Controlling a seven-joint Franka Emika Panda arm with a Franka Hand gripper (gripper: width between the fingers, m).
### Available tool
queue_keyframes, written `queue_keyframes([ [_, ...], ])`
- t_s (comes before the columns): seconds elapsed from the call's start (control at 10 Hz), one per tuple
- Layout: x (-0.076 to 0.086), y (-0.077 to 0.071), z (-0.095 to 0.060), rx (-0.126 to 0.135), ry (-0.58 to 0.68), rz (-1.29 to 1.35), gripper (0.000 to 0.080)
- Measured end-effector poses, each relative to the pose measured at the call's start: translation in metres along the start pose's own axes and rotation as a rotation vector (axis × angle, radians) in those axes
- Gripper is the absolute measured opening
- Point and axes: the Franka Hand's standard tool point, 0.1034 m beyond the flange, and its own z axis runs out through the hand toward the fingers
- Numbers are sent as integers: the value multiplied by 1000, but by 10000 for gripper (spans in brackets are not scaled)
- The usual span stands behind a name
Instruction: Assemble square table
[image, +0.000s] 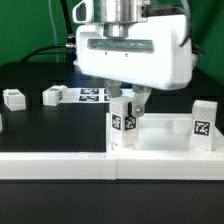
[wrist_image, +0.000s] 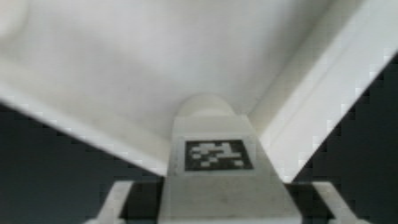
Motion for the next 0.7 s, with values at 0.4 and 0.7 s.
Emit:
queue_keyframes([
  [0.4,-1,-6,-2,34,-58,631,290],
  [0.7,-2,-5,0,30,-50,549,470],
])
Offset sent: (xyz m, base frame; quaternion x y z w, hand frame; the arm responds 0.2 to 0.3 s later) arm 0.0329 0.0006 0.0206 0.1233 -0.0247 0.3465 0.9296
